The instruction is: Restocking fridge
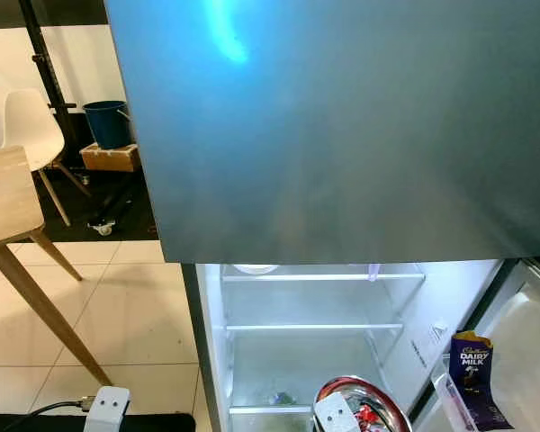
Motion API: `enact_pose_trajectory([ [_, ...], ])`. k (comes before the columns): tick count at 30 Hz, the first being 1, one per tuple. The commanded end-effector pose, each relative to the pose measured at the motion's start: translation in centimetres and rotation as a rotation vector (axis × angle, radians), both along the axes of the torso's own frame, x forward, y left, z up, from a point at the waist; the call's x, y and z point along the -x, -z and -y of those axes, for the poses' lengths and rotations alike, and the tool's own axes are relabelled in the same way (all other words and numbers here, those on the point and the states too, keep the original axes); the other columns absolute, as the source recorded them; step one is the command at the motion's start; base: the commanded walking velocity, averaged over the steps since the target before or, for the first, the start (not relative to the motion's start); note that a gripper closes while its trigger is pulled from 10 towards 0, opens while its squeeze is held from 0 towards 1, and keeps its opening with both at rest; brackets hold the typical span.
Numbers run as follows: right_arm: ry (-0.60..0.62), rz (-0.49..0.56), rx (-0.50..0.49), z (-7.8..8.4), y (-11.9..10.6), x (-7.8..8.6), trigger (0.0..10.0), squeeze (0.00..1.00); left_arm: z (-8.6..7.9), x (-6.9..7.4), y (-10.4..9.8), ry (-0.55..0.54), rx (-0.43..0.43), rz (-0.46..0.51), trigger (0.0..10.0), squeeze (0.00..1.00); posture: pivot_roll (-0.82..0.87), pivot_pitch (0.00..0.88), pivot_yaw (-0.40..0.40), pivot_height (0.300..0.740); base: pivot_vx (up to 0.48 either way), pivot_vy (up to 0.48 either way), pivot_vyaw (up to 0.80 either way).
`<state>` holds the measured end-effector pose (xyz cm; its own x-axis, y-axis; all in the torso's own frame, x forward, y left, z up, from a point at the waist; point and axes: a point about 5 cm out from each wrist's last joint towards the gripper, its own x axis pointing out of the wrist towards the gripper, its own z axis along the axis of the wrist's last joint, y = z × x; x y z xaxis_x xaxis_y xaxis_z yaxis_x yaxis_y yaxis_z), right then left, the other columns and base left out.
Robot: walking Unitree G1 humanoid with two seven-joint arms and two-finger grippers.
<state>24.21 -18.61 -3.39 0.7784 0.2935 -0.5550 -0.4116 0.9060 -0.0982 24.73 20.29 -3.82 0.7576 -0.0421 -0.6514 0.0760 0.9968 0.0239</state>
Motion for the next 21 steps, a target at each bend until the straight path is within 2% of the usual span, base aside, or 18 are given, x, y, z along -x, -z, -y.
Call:
enact_pose_trajectory([
  [1,-0.013,0.012,0.005,-0.09,-0.11,-0.05,10.0,0.00,0.29,0.50,0.45,-0.005,0.009,-0.026,10.0,0.00,-0.09,0.110,0.033,0.740,-0.240,0.000,0.00],
  [21,-0.021,0.011,0.011,0.04,-0.09,0.05,10.0,0.00,0.53,0.75,0.61,-0.007,0.013,-0.032,10.0,0.00,-0.09,0.117,0.028,0.740,-0.282,0.000,0.00],
])
